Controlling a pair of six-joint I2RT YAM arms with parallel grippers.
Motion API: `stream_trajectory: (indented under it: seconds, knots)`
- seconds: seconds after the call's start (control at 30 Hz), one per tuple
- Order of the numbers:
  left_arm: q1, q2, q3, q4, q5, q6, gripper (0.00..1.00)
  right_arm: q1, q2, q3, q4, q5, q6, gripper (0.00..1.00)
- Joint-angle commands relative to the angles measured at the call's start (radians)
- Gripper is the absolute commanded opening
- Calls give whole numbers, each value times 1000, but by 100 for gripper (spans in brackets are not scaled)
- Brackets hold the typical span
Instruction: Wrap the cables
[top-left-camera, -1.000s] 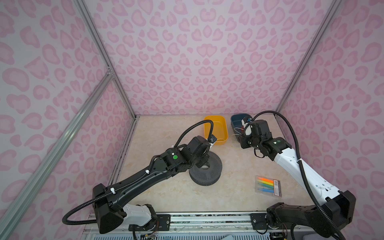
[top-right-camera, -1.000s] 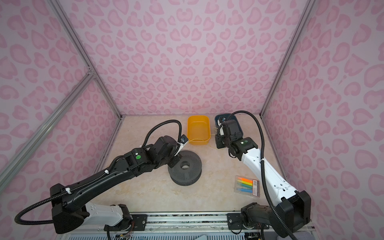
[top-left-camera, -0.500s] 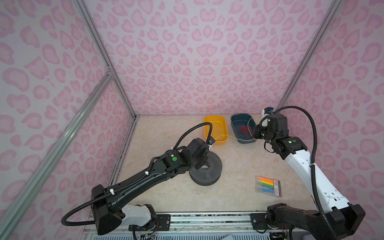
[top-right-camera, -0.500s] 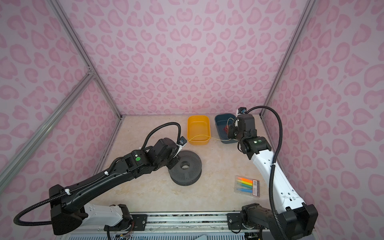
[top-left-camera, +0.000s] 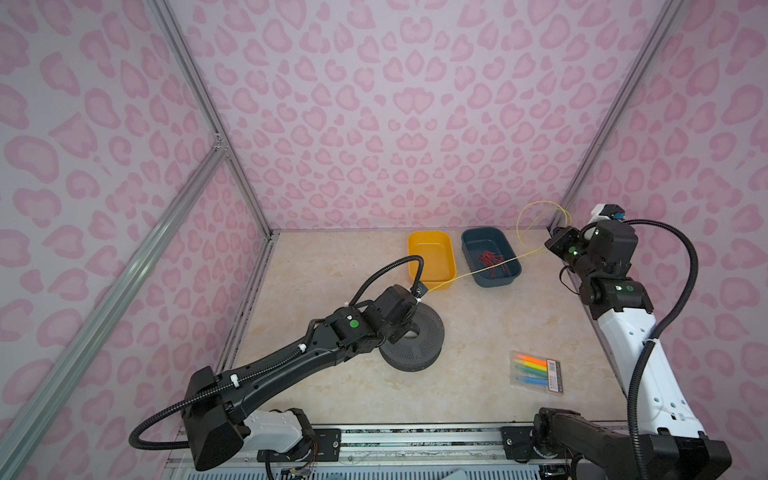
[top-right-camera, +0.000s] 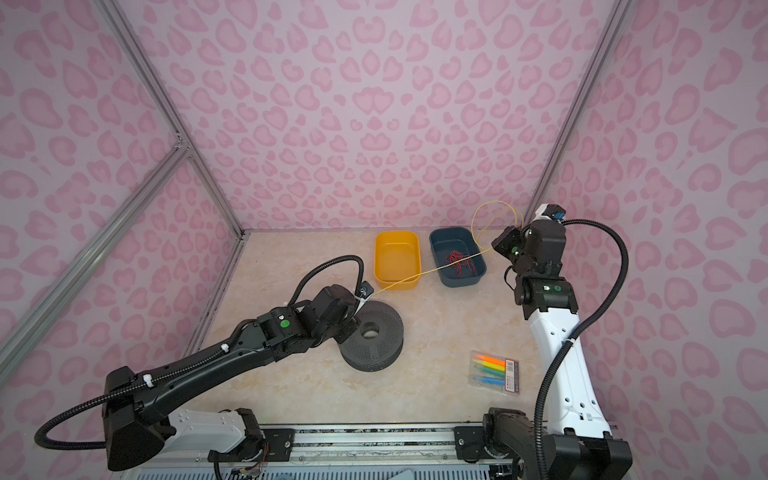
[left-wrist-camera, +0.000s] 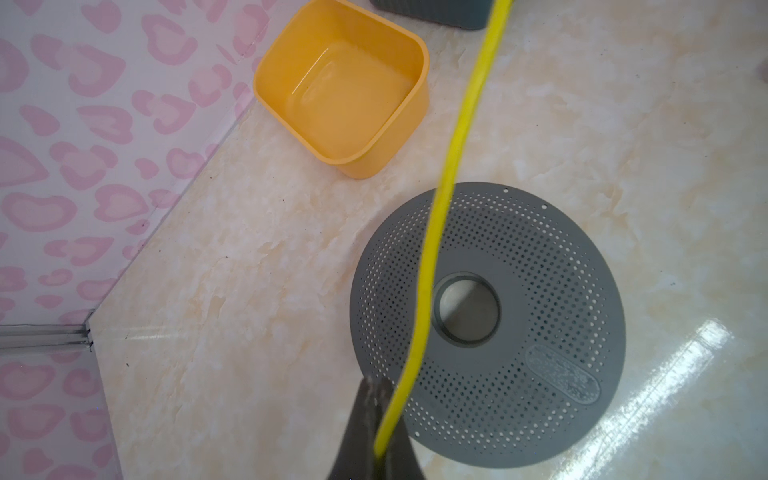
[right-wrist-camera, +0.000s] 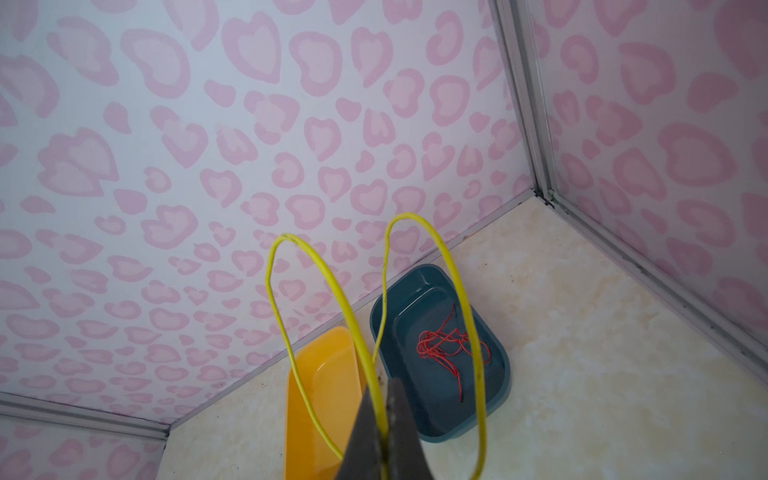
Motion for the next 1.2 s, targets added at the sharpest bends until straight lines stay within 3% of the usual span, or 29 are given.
stream_trajectory:
  seconds: [0.0,0.27,0.67,0.8,0.97,1.17]
  knots:
    - [6,6,-20,-134,-64,5,3,-32,-8,-20,155,45,79,0]
    - [6,45,-38,-133,-151,17,4,-107,-27,-73,201,-26,149,0]
    - [25,132,14,-32,-220,16,6,-97,-176,-274,217,-78,177,0]
    - [23,139,41,38,-228,-3,21,-79,-233,-306,179,-73,148,0]
    - [23,112,54,100,-191,-19,56,7,-259,-320,127,-3,83,0]
    - [18,96,144,94,-154,-23,70,116,-270,-360,142,61,106,0]
